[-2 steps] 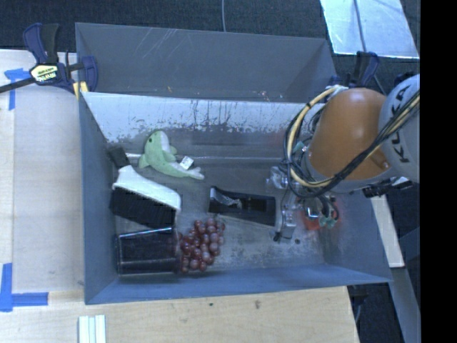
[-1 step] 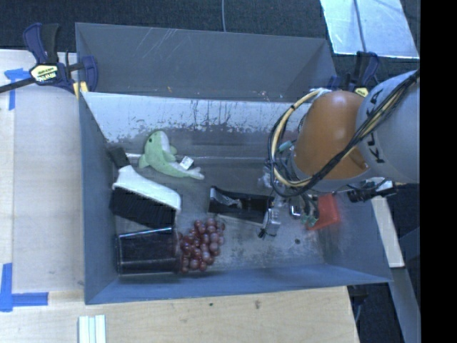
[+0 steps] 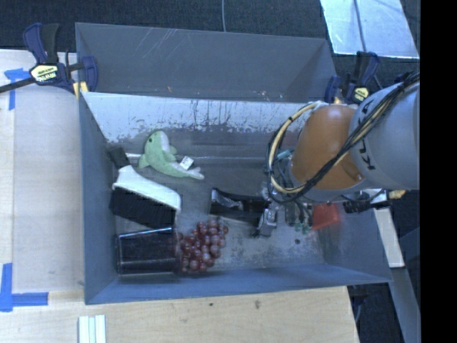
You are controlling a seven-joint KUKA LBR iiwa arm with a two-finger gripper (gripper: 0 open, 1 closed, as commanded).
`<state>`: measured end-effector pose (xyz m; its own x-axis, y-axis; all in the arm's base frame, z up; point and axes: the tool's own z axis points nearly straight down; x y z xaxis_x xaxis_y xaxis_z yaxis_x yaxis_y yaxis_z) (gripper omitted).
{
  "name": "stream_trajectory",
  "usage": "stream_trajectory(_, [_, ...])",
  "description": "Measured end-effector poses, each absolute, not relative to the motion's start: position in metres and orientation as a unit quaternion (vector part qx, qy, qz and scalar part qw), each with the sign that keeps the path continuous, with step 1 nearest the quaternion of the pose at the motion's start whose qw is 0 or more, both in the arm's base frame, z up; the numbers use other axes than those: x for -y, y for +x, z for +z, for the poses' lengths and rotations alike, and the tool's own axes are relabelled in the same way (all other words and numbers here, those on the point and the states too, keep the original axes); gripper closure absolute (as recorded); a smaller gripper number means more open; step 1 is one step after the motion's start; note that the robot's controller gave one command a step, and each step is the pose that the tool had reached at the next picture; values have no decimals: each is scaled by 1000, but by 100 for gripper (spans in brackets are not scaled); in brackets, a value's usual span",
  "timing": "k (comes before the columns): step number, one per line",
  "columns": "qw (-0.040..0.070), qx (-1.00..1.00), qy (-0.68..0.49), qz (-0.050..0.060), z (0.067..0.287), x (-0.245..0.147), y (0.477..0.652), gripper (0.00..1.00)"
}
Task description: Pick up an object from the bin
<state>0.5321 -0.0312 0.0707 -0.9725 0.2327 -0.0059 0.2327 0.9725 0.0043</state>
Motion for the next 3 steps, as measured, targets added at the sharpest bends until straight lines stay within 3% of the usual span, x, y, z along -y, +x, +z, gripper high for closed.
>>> stream_trajectory(1, [3, -993, 117, 2, 71, 31, 532, 100])
stream_trajectory(2, [-3, -992, 127, 0, 105, 28, 529, 100])
stream_trajectory(3, [1, -994, 112, 1, 175, 27, 554, 100])
